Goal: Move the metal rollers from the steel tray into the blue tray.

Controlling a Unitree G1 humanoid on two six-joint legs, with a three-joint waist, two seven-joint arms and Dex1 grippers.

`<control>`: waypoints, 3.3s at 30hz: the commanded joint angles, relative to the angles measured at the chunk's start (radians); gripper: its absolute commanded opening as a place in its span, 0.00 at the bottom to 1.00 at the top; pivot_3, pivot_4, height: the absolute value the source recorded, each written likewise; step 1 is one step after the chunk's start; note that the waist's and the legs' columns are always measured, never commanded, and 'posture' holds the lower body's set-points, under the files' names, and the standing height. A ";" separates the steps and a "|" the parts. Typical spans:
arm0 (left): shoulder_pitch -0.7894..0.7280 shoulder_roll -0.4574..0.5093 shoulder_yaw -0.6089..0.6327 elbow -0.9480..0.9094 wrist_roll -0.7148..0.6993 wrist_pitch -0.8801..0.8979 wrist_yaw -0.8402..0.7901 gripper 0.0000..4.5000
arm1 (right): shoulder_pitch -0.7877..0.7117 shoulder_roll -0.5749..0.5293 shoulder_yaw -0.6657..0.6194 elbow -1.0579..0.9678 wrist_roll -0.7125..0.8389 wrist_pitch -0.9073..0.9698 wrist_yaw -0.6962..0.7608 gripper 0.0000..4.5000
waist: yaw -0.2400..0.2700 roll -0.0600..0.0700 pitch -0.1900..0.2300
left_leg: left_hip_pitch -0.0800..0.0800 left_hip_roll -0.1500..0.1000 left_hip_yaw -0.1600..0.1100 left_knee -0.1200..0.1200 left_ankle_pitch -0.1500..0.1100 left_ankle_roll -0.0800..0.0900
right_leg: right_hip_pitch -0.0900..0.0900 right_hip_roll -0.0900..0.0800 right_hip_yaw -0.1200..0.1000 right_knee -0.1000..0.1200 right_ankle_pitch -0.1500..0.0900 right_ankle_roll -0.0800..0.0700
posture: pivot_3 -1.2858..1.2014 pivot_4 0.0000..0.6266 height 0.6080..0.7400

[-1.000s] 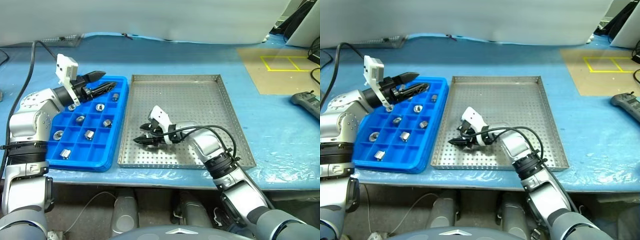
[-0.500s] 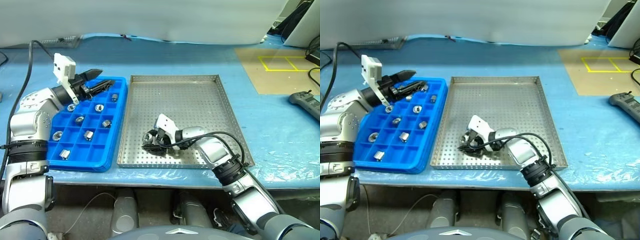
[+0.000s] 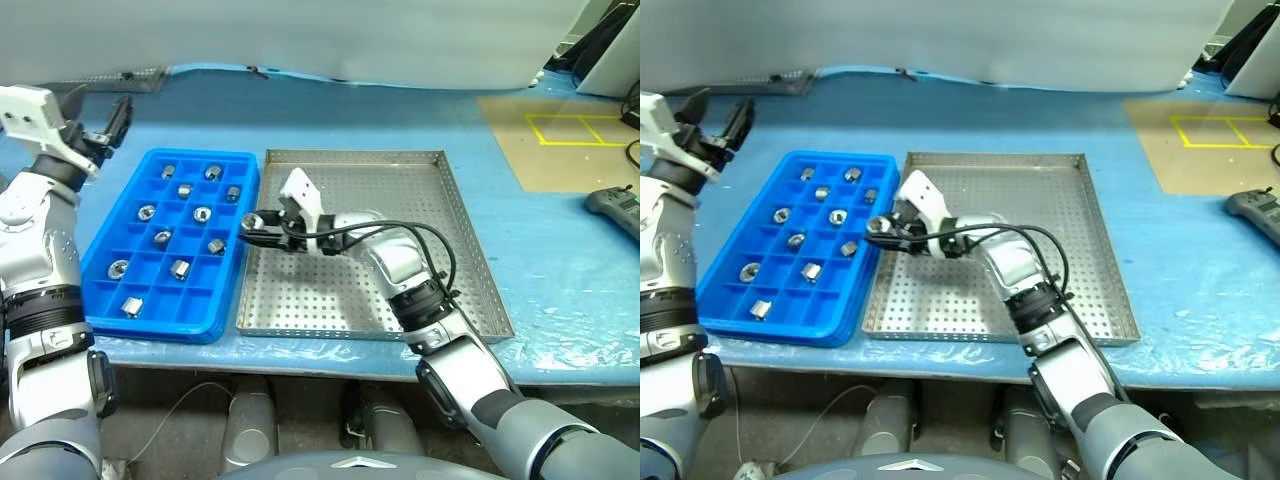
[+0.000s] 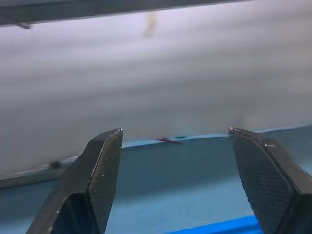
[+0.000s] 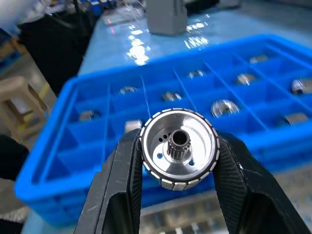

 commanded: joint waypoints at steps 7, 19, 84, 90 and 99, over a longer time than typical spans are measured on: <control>0.097 0.047 0.129 -0.086 0.040 -0.003 0.199 0.82 | -0.160 0.108 0.193 0.284 -0.157 -0.214 0.068 0.36 | 0.029 -0.004 0.000 | -0.002 0.000 -0.001 -0.001 0.000 0.000 | -0.001 0.000 -0.001 0.000 0.000 -0.001 | 0.67 0.24 1.00; 0.100 0.019 0.099 -0.088 0.029 0.003 0.209 0.82 | -0.072 0.102 0.278 0.192 -0.197 -0.180 0.179 0.36 | 0.070 -0.005 0.000 | 0.001 0.000 -0.011 -0.001 0.000 -0.001 | 0.000 0.000 -0.001 0.002 -0.001 0.000 | 0.66 0.24 1.00; -0.638 -0.676 -0.315 0.965 0.258 -0.380 -0.028 0.82 | -0.503 -0.426 -0.440 0.705 -0.167 -0.511 -0.731 0.87 | -0.114 -0.002 0.005 | -0.004 -0.008 0.007 0.013 -0.004 0.023 | 0.010 -0.001 0.004 -0.016 0.016 0.001 | 0.42 0.24 1.00; -0.574 -0.677 -0.323 0.975 0.282 -0.360 0.008 0.82 | -0.571 -0.431 -0.443 0.701 -0.160 -0.542 -0.710 0.87 | -0.120 -0.005 0.007 | -0.006 -0.005 0.007 0.012 -0.006 0.025 | 0.008 0.002 0.003 -0.017 0.016 0.000 | 0.43 0.24 1.00; -0.498 -0.626 -0.320 1.029 0.321 -0.330 0.051 0.82 | -0.643 -0.399 -0.447 0.530 -0.139 -0.547 -0.709 0.87 | -0.120 0.005 0.006 | -0.008 -0.017 0.010 0.013 -0.004 0.032 | 0.006 -0.013 0.004 -0.014 0.017 0.001 | 0.41 0.24 1.00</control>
